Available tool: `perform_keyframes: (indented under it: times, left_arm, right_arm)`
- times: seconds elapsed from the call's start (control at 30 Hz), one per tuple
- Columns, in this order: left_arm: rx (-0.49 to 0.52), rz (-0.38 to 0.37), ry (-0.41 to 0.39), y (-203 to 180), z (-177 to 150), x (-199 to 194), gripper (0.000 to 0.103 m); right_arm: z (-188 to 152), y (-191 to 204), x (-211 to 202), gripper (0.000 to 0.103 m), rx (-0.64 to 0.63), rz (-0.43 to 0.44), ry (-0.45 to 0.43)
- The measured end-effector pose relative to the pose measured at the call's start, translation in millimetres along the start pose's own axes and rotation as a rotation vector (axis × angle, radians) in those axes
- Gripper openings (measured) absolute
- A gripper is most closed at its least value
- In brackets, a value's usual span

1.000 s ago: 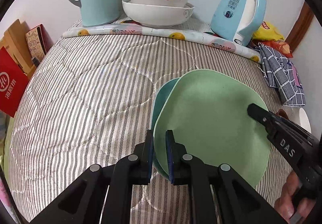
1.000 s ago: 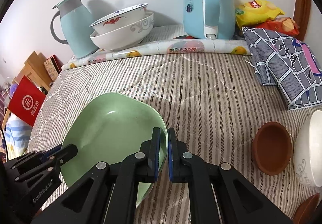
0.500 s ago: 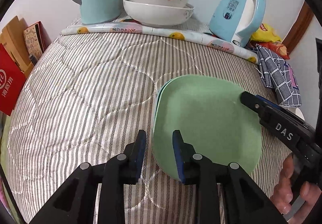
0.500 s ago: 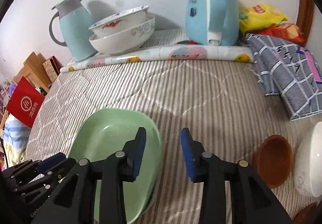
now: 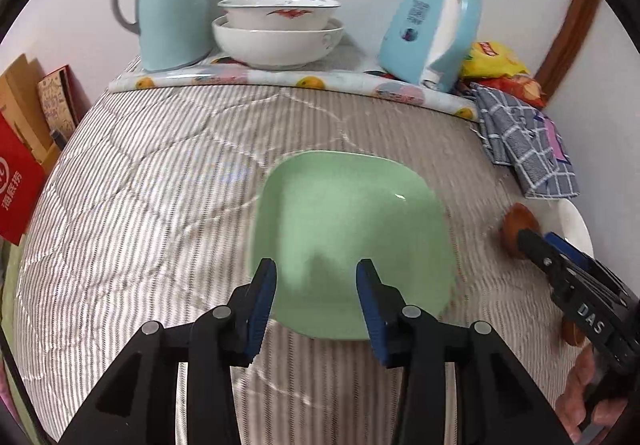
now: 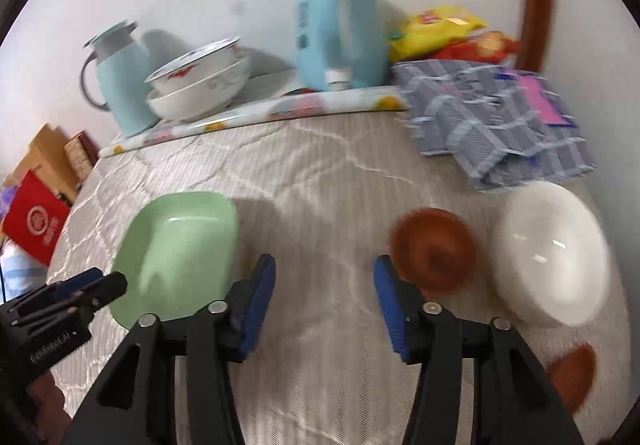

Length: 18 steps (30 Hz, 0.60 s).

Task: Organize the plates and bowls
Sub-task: 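Open the right tool to release the green plate and withdraw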

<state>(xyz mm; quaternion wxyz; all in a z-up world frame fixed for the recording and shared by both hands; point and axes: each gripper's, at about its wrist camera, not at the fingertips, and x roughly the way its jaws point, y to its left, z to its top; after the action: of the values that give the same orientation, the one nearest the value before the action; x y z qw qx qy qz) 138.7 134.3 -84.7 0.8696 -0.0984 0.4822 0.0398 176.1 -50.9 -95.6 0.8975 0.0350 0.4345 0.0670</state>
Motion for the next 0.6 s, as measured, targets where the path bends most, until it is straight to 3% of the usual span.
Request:
perform_keyframes:
  times: [0.3,0.4,0.6]
  left_arm:
    - [0.053,-0.06,-0.05,-54,-5,-18,0.039]
    - [0.075,-0.046,-0.077,-76,-5,-23,0.039]
    - [0.149,0.039,-0.14,-119,-5,-19,0.039]
  right_arm:
    - [-30,-68,-67,0.055,0.063,-0.157,-0.102]
    - [-38,-87,-81,0.055,0.066,-0.197,-0.1]
    - [-52,-125,-102,0.055,0.112,-0.185,-0.07]
